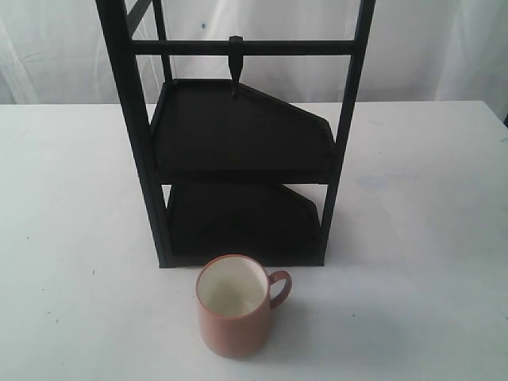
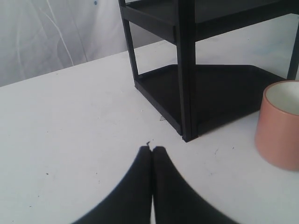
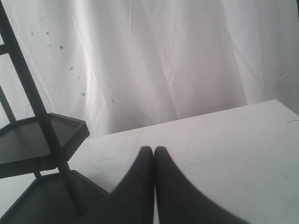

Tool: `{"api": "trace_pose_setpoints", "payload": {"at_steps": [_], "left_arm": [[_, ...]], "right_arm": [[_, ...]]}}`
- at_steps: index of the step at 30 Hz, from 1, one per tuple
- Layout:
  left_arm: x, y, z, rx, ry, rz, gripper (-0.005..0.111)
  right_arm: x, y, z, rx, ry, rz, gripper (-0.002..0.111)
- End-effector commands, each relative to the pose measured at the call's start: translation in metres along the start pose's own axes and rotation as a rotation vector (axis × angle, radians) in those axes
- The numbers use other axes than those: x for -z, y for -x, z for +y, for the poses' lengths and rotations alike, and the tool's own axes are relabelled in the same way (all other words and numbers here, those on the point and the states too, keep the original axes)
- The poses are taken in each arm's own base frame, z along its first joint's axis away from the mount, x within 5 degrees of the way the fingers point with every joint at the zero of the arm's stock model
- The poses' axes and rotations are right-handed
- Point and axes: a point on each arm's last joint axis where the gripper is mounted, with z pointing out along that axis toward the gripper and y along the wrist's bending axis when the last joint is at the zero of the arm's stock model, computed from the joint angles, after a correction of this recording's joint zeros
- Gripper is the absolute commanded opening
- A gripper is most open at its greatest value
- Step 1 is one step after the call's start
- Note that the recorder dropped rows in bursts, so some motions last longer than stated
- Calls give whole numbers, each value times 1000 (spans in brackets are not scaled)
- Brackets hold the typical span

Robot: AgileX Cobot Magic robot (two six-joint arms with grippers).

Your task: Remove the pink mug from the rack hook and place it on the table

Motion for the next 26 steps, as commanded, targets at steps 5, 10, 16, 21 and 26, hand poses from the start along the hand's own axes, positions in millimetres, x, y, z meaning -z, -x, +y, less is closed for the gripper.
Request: {"api": "trace_pose_setpoints", "payload": {"at_steps": [5,10,16,21,26], "left_arm": [[0,-1,0,11,-1,-1,0],[0,-1,0,11,-1,-1,0],[0,-1,0,11,0,-3,0],[0,-1,0,11,0,-3,0],[0,-1,0,11,0,-5,0]], "right_arm": [[1,0,0,3,2,-4,0],[1,0,0,3,2,-4,0],[1,0,0,3,2,-4,0],[1,0,0,-14,2,-4,0],[1,0,0,-14,2,-4,0]]}}
